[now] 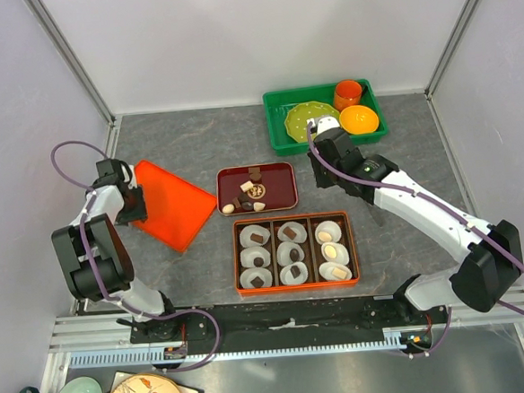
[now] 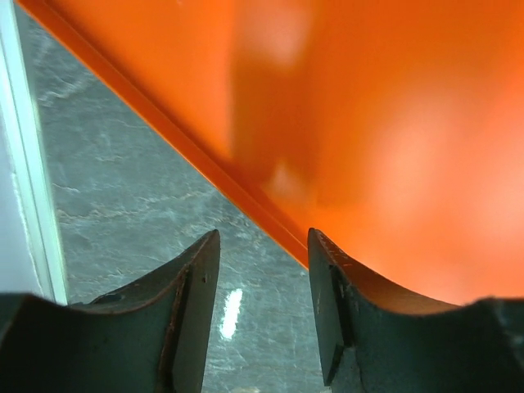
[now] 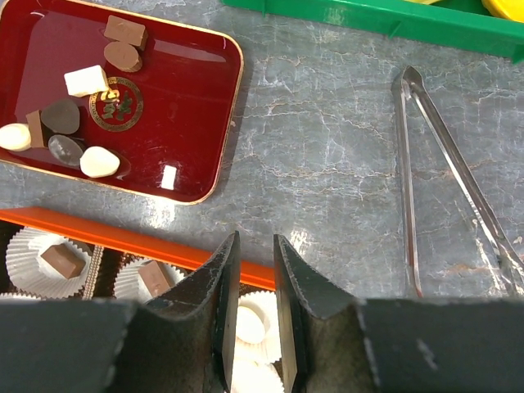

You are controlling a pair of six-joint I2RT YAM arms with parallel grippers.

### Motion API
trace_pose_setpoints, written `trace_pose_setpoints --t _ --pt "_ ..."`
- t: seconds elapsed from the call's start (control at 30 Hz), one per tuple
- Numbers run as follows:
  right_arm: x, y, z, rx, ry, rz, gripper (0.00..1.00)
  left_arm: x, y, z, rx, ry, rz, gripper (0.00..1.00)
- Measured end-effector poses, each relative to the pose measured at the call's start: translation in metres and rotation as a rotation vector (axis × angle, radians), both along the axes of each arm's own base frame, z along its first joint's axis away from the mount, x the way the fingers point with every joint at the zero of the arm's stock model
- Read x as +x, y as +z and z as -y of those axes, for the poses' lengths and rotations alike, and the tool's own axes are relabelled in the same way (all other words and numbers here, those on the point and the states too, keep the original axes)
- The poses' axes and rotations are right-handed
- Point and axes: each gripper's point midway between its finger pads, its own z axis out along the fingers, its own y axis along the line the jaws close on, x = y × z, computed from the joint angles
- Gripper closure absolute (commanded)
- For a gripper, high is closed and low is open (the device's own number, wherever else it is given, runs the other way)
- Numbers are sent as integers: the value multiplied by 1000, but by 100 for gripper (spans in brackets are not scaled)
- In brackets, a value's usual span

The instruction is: Pack the chocolate

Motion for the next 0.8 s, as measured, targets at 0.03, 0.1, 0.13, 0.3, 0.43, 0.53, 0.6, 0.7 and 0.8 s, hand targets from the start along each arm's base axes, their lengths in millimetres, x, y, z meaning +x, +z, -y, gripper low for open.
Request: trace_pose_setpoints --t 0.03,0.1,0.13,0.3,0.43,0.53,0.6,0.7,0.8 --pt "0 0 0 -1 0 0 69 2 1 -2 7 4 7 44" --pt "0 0 0 -2 1 0 69 4 1 -4 18 12 18 44" --pt "0 0 0 -3 2 0 69 5 1 -5 23 16 22 44" --pt "0 0 0 -4 3 1 69 7 -7 -9 34 33 16 44" --pt "-1 2 2 -7 2 5 70 2 -20 -15 24 62 -14 45" --pt "-2 6 5 -9 -4 16 69 3 -23 -19 15 80 -10 45" --pt "-3 10 6 -7 -5 26 69 5 -23 -19 15 82 -10 45" --pt "-5 14 7 -3 -4 34 69 9 -23 -21 16 82 -8 45" --pt "-6 14 8 -5 -2 33 69 10 -22 -21 12 81 -5 45"
